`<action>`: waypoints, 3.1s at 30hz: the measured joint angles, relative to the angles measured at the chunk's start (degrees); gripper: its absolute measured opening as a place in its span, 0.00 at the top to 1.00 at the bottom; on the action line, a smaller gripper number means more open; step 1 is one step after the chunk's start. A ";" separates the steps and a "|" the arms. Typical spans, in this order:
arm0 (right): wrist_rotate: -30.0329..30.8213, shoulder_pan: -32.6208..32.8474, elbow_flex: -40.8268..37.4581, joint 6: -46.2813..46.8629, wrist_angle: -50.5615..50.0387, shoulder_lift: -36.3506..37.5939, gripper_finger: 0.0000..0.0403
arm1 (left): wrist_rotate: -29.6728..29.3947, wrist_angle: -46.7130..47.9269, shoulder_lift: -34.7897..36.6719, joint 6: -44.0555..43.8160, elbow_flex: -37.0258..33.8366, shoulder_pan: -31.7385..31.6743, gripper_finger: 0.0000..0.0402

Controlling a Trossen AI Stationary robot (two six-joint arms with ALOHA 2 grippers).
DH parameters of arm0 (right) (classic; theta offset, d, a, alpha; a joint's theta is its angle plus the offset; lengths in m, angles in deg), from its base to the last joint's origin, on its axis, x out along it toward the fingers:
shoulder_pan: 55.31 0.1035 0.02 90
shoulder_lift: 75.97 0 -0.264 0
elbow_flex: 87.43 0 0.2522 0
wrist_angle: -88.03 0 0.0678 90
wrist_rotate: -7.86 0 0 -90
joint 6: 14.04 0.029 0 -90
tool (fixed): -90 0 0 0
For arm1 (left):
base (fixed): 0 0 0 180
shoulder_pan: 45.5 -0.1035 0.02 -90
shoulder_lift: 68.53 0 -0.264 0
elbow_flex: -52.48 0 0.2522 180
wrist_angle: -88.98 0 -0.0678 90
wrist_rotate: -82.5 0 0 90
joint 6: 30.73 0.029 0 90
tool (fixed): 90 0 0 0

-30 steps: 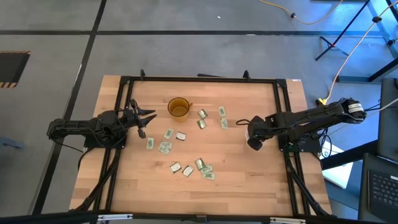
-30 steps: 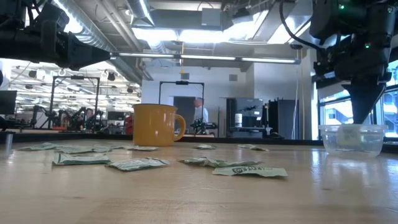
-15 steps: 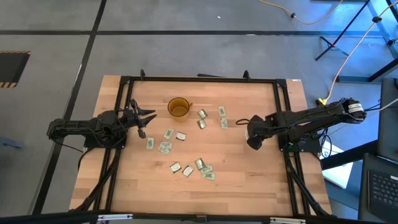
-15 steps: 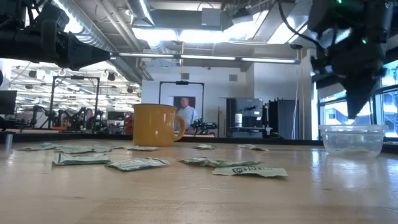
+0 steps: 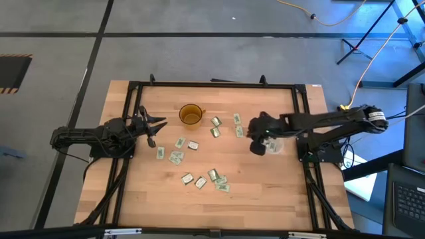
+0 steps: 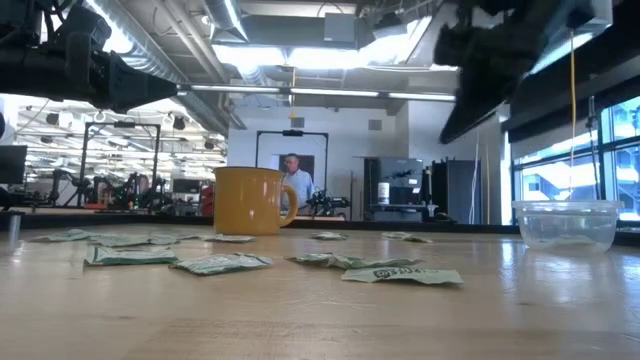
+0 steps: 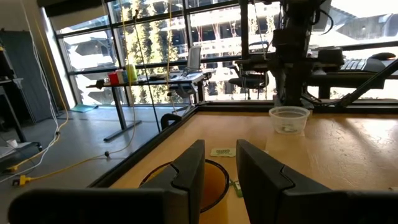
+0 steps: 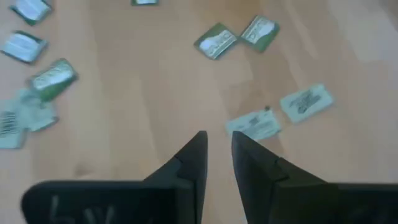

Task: Pick and place items into bin
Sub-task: Put the stevia packet into the transparent bin

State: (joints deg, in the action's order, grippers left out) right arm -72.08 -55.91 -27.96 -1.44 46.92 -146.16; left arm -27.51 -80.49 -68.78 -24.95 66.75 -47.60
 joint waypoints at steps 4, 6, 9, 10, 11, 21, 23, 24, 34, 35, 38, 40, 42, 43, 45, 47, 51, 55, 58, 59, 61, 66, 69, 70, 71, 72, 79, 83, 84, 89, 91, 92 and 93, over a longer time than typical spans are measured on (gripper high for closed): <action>-0.03 -2.16 -0.02 -3.73 3.65 -6.13 0.81 | 0.02 -0.01 -0.02 0.00 0.00 -0.01 0.79; -0.08 -2.65 -0.02 -5.47 4.87 -9.30 0.81 | 0.02 -0.01 -0.02 0.00 0.00 0.00 0.79; -2.30 -3.34 -0.02 -7.73 5.90 -13.70 0.81 | 0.02 -0.01 -0.02 0.00 0.00 0.01 0.79; -2.94 -3.53 -0.02 -8.41 6.18 -15.03 0.81 | 0.02 -0.01 -0.02 0.02 0.00 -0.01 0.79; -3.10 -3.75 -0.02 -8.70 6.22 -16.32 0.81 | 0.02 -0.01 -0.02 0.00 0.00 0.01 0.79; -3.24 -6.08 -0.07 -8.63 8.38 -22.99 0.81 | 0.04 -0.01 -0.02 0.00 0.00 -0.01 0.79; -3.25 -6.72 -0.07 -8.75 9.10 -23.40 0.81 | 0.04 0.00 -0.02 0.00 -0.01 0.00 0.79; -3.25 -7.09 -0.07 -8.78 9.46 -23.59 0.81 | 0.05 0.01 -0.02 0.00 0.00 0.00 0.79; -8.20 -10.12 0.20 -8.63 10.49 -27.05 0.85 | 0.09 0.01 -0.02 0.00 0.00 -0.01 0.79; -8.20 -10.20 0.20 -8.63 10.49 -27.29 0.87 | 0.12 0.01 -0.02 0.00 0.00 -0.01 0.79; -8.19 -10.23 0.20 -8.63 10.39 -27.38 0.93 | 0.13 0.00 -0.02 0.00 -0.01 0.00 0.79; -8.17 -10.25 0.15 -8.63 10.30 -27.25 0.97 | 0.13 0.01 -0.02 0.00 0.00 0.01 0.79; -8.12 -10.25 0.15 -8.64 10.22 -27.21 0.99 | 0.13 0.01 -0.02 0.00 0.00 0.01 0.79; -8.12 -10.25 0.13 -8.60 10.16 -27.00 0.99 | 0.13 0.01 -0.02 0.00 0.00 -0.01 0.79; -8.12 -10.25 0.13 -8.38 10.11 -26.96 0.98 | 0.13 0.01 -0.02 0.00 0.00 0.00 0.79; -8.23 -10.24 0.38 -8.34 8.82 -26.09 0.99 | 0.13 -0.01 -0.02 0.00 0.00 0.00 0.79; -8.45 -9.59 1.53 -8.37 4.30 -23.40 0.99 | 0.11 0.01 -0.02 0.00 0.00 0.00 0.79; -8.45 -8.73 3.88 -8.35 2.64 -18.27 1.00 | 0.11 0.01 -0.02 0.00 0.00 0.01 0.79; -8.37 -7.51 4.87 -8.05 -1.00 -13.96 1.00 | 0.13 -0.01 -0.02 0.00 0.00 0.01 0.79; -8.33 -7.05 5.37 -7.38 -2.49 -12.10 1.00 | 0.11 0.01 -0.02 0.00 0.00 0.01 0.79; -8.23 -6.04 5.84 -5.65 -5.49 -8.49 1.00 | 0.13 0.01 -0.02 0.00 0.00 0.00 0.79; -7.92 -3.08 5.79 1.99 -15.68 0.56 1.00 | 0.11 0.01 -0.02 0.00 0.00 -0.01 0.79; -6.17 -0.53 5.41 8.15 -21.69 4.48 1.00 | 0.09 0.00 -0.02 0.00 0.00 -0.01 0.79; -5.46 0.40 5.40 10.34 -24.03 5.49 1.00 | 0.07 0.00 -0.01 0.00 0.00 0.01 0.79; -4.64 1.34 5.40 12.75 -26.31 6.42 1.00 | 0.09 0.01 -0.02 -0.01 0.00 0.00 0.79; -3.73 2.39 5.40 15.26 -28.73 7.00 1.00 | 0.07 0.01 0.00 0.00 0.00 0.01 0.79; 0.91 7.87 4.77 27.46 -36.48 7.92 1.00 | 0.07 -0.01 -0.02 0.00 0.00 -0.01 0.79; 0.92 9.25 0.50 28.85 -32.82 7.87 1.00 | 0.09 -0.01 -0.02 0.00 0.00 -0.01 0.79; 0.92 9.43 -0.82 29.37 -31.86 7.90 1.00 | 0.09 0.00 -0.01 0.00 -0.01 0.01 0.79; 0.95 9.57 -6.85 32.60 -28.44 7.94 1.00 | 0.09 0.01 -0.02 0.00 -0.02 -0.01 0.79; 0.93 9.57 -8.81 33.68 -27.19 7.89 1.00 | 0.09 0.01 -0.02 0.00 0.00 0.00 0.79; 0.79 9.57 -9.68 33.83 -26.41 7.91 1.00 | 0.09 0.01 0.00 0.00 0.00 0.00 0.79; 0.45 9.57 -10.58 33.83 -25.35 7.92 1.00 | 0.09 0.00 -0.02 0.00 0.00 0.00 0.79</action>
State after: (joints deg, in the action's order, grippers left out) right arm -71.63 -46.34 -38.54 32.39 21.57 -138.24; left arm -27.43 -80.48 -68.80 -24.95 66.75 -47.60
